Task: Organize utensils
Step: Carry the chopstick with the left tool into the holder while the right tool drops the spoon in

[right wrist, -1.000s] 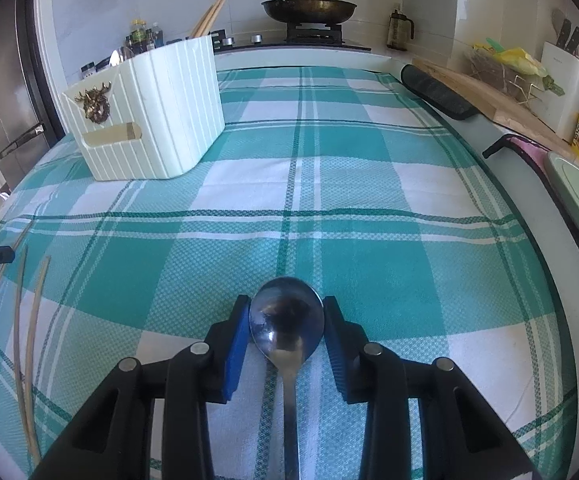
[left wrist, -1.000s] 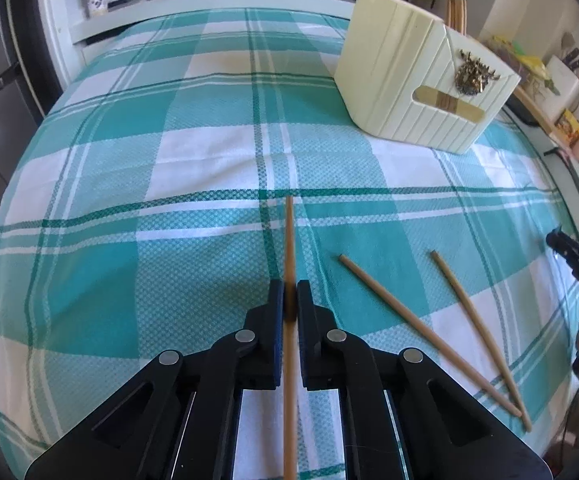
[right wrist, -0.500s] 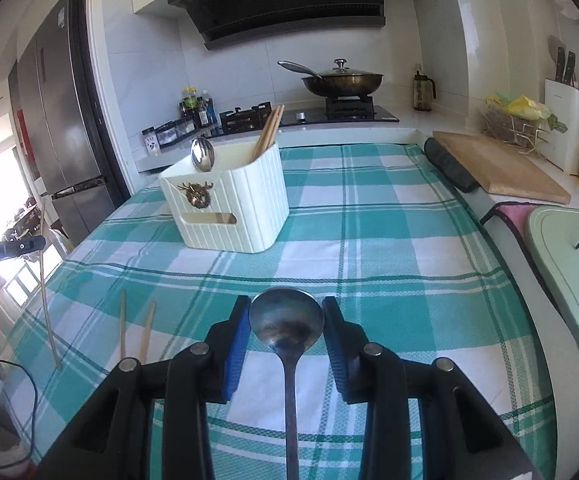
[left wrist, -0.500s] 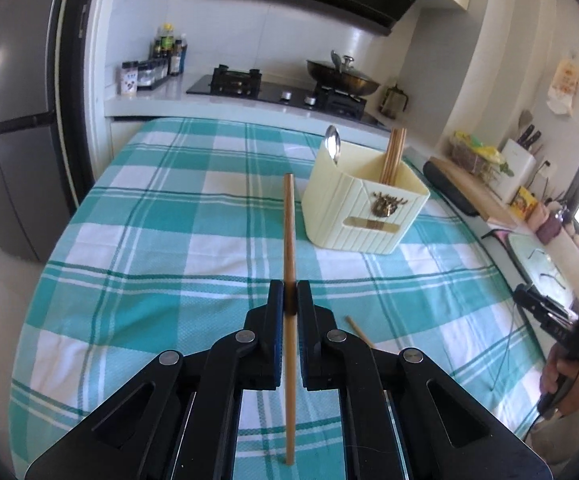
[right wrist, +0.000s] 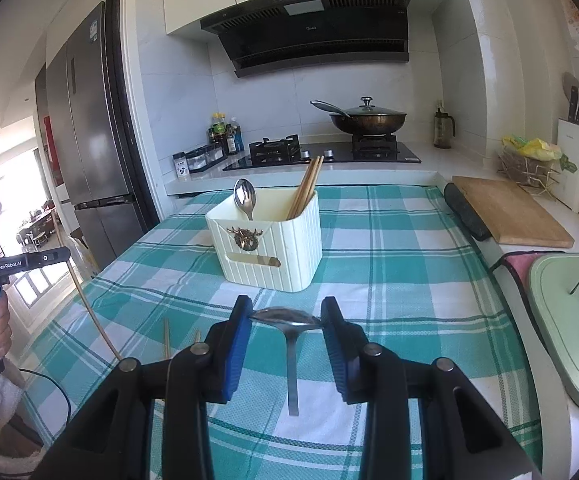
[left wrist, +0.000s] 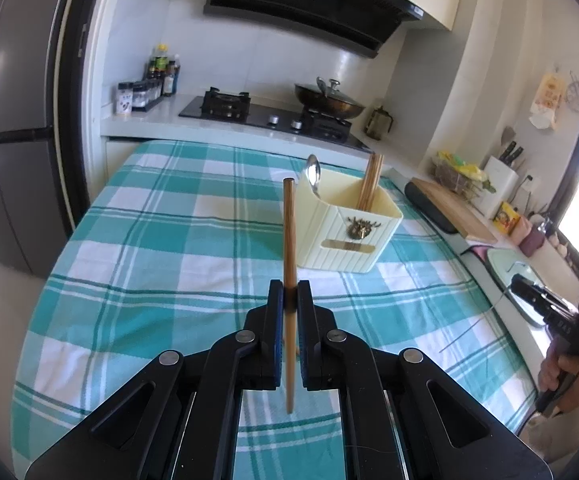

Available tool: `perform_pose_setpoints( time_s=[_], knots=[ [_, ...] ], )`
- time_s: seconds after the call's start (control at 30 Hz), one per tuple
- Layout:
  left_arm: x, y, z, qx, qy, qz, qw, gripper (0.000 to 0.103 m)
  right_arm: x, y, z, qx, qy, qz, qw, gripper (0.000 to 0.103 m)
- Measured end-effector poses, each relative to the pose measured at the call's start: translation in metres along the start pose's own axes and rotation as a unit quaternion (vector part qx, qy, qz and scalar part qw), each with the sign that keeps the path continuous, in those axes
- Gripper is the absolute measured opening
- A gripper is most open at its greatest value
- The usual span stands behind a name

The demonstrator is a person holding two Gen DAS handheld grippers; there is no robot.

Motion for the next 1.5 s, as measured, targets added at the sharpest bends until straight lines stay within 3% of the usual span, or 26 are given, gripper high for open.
perform_pose_setpoints(
  time_s=[0.6, 0.8, 0.97, 1.2, 1.33, 1.5],
  knots=[
    [-0.002, -0.002, -0.036, 0.011, 0.009, 0.009, 0.9999, 0.004, 0.017, -0.009, -0.062, -0.032, 0.001, -0.017, 0.999, 0.036],
    [-0.007, 0.009, -0.084, 0.017, 0.034, 0.025, 0.999, 0.004, 0.032, -0.007, -0.106, -0.033, 0.011, -0.028, 0.999, 0.036],
    [-0.005, 0.034, -0.142, 0.036, 0.082, 0.032, 0.9955, 0.004, 0.05, -0.007, -0.153, -0.036, 0.031, -0.033, 0.998, 0.036],
    [0.042, 0.072, -0.205, 0.05, 0.136, 0.039, 0.9887, 0.004, 0.094, -0.019, -0.211, -0.048, 0.074, -0.039, 0.995, 0.036],
    [0.1, 0.076, -0.204, 0.048, 0.099, 0.032, 0.9934, 0.004, 0.136, -0.018, -0.212, -0.04, 0.067, -0.041, 0.996, 0.036],
    [0.174, 0.061, -0.168, 0.027, 0.001, 0.024, 0.9993, 0.004, 0.196, -0.011, -0.176, -0.012, -0.012, -0.049, 0.999, 0.036]
  ],
)
Point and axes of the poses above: each gripper's, at about its wrist camera, not at the fingertips, and x roughly the way its jaws point, y to its right, z to its underside, the point moved 5 cm from there along x, roughly the way its jaws point, and after that the axes turned 1 degree about z, right-handed, at the moved point
